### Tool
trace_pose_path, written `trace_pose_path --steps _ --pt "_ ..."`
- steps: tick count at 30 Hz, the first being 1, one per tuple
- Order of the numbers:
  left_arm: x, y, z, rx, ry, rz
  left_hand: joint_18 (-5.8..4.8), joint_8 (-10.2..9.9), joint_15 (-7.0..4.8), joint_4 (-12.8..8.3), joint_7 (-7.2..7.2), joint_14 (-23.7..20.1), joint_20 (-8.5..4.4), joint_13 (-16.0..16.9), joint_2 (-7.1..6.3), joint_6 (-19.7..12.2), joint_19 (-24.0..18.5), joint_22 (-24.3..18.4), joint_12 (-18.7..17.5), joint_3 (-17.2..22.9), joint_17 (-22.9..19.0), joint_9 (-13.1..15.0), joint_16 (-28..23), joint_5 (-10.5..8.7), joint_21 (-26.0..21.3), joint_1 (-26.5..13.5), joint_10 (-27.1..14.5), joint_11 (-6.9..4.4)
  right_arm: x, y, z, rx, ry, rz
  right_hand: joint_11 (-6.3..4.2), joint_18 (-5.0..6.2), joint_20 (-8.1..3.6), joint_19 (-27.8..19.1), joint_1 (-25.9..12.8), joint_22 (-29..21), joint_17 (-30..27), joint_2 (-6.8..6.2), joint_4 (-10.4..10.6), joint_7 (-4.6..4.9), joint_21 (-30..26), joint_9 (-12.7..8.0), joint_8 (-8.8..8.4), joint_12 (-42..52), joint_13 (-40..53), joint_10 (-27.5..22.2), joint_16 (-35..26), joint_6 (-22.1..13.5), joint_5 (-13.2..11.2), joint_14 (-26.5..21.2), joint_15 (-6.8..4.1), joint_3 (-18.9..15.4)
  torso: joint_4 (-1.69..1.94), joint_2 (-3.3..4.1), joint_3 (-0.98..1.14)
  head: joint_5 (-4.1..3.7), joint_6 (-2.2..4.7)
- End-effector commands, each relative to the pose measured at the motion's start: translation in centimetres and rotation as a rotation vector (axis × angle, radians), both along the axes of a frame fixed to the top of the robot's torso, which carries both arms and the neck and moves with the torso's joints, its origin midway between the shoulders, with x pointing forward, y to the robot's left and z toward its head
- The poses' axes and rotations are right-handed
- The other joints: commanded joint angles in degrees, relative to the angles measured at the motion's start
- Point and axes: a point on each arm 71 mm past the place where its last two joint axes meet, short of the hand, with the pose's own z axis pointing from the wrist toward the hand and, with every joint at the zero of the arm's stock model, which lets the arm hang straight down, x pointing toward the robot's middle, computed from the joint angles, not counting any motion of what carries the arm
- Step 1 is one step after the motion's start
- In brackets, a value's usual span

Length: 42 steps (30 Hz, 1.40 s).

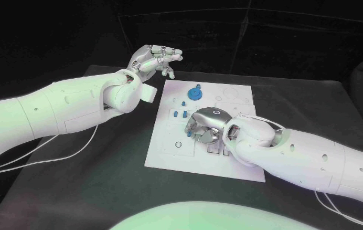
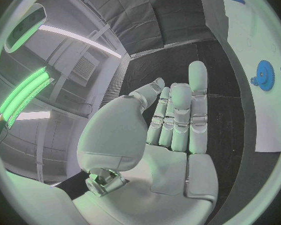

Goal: Assemble the parts on the task board

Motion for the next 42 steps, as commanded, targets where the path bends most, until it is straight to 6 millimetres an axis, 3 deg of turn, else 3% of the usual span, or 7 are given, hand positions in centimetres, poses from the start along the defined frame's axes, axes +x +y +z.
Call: trace_pose_path --steps 1,13,18,24,31,35,42 --pt "0.0 -0.1 0.1 -0.008 0.000 -0.011 0.76 0.33 -0.01 -0.38 0.30 -0.55 -0.22 -0.04 -0.21 -0.17 -0.28 -0.07 0.31 -0.11 -0.08 -0.01 -0.33 0.27 -0.22 0.19 -0.19 0.21 0.0 0.0 -0.1 -0.023 -0.012 0.003 0.28 -0.28 0.24 -0.31 -0.56 -0.35 -0.26 -0.11 -0.06 0.05 -0.39 -0.09 -0.39 -0.51 -0.08 -1.08 -0.43 -0.71 0.24 0.61 0.68 -0.42 -0.02 0.03 0.00 0.04 -0.03" --pt "0.0 0.0 0.1 -0.007 0.001 -0.010 0.75 0.43 0.01 -0.43 0.31 -0.60 -0.22 -0.05 -0.15 -0.23 -0.28 -0.14 0.42 -0.13 -0.21 -0.01 -0.37 0.27 -0.31 0.23 -0.27 0.22 0.0 -0.2 0.4 0.026 -0.045 -0.001 0.78 -0.01 0.81 -1.03 -1.03 -1.34 -1.09 -0.63 -0.37 0.23 -1.15 -0.22 -0.50 -0.77 0.01 -3.68 -0.75 -2.90 0.41 0.32 1.16 -1.18 0.03 -0.05 0.04 -0.15 -0.05" --pt "0.1 0.0 0.1 -0.007 0.003 -0.010 0.75 0.43 0.01 -0.43 0.31 -0.60 -0.22 -0.05 -0.15 -0.23 -0.28 -0.14 0.42 -0.13 -0.21 -0.01 -0.37 0.27 -0.31 0.23 -0.27 0.22 -0.4 -1.1 1.0 0.076 -0.078 -0.016 0.75 0.14 0.86 -1.39 -1.10 -1.91 -1.56 -1.01 -0.69 -0.06 -1.58 -0.27 -0.49 -0.59 0.02 -4.93 -0.92 -4.91 0.78 0.19 1.15 -1.67 -0.07 -0.04 0.07 -0.31 0.32" --pt "0.1 0.1 0.1 -0.006 0.004 -0.010 0.75 0.43 0.01 -0.43 0.31 -0.60 -0.22 -0.05 -0.15 -0.23 -0.28 -0.14 0.42 -0.13 -0.21 -0.01 -0.37 0.27 -0.31 0.23 -0.27 0.22 -0.4 -3.6 2.2 0.094 -0.097 -0.068 0.78 0.43 0.87 -2.25 -1.41 -3.16 -2.85 -1.45 -0.81 -0.21 -2.47 -0.20 -0.40 -0.42 0.02 -6.21 -1.67 -6.00 0.84 -0.14 1.17 -2.54 -0.12 -0.17 -0.02 -0.98 1.01" --pt "0.1 0.0 0.0 -0.006 0.007 -0.012 0.75 0.46 0.01 -0.49 0.30 -0.64 -0.22 -0.06 -0.12 -0.26 -0.27 -0.16 0.46 -0.10 -0.33 -0.01 -0.42 0.29 -0.35 0.30 -0.31 0.22 1.5 -7.7 4.7 0.045 -0.106 -0.168 0.84 0.67 0.92 -2.93 -1.96 -4.30 -4.20 -1.76 -0.68 -0.73 -3.42 -0.13 -0.33 0.11 0.09 -7.89 -2.54 -7.17 0.61 -0.48 1.22 -4.63 -0.19 -0.22 -0.02 -2.74 2.57" --pt "0.1 -0.1 0.0 -0.006 0.008 -0.014 0.75 0.46 0.01 -0.49 0.30 -0.64 -0.22 -0.06 -0.12 -0.26 -0.27 -0.16 0.46 -0.10 -0.33 -0.01 -0.42 0.29 -0.35 0.30 -0.31 0.22 2.5 -9.7 5.1 0.002 -0.103 -0.215 0.84 0.72 0.93 -3.02 -2.17 -4.60 -4.67 -1.89 -0.53 -1.09 -3.72 -0.07 -0.25 0.66 0.13 -8.53 -2.80 -7.51 0.66 -0.52 1.23 -6.38 -0.22 -0.22 -0.02 -3.28 3.07" --pt "0.1 -0.2 0.0 -0.007 0.009 -0.019 0.75 0.46 0.01 -0.49 0.30 -0.64 -0.22 -0.06 -0.12 -0.26 -0.27 -0.16 0.46 -0.10 -0.33 -0.01 -0.42 0.29 -0.35 0.30 -0.31 0.22 3.3 -11.1 5.0 -0.062 -0.087 -0.242 0.99 0.86 1.01 -3.46 -1.94 -5.42 -5.48 -1.63 -0.30 -1.37 -4.44 0.02 -0.12 1.29 0.12 -9.92 -3.26 -7.55 0.60 -0.65 1.32 -8.94 -0.12 -0.07 0.03 -3.78 3.51"
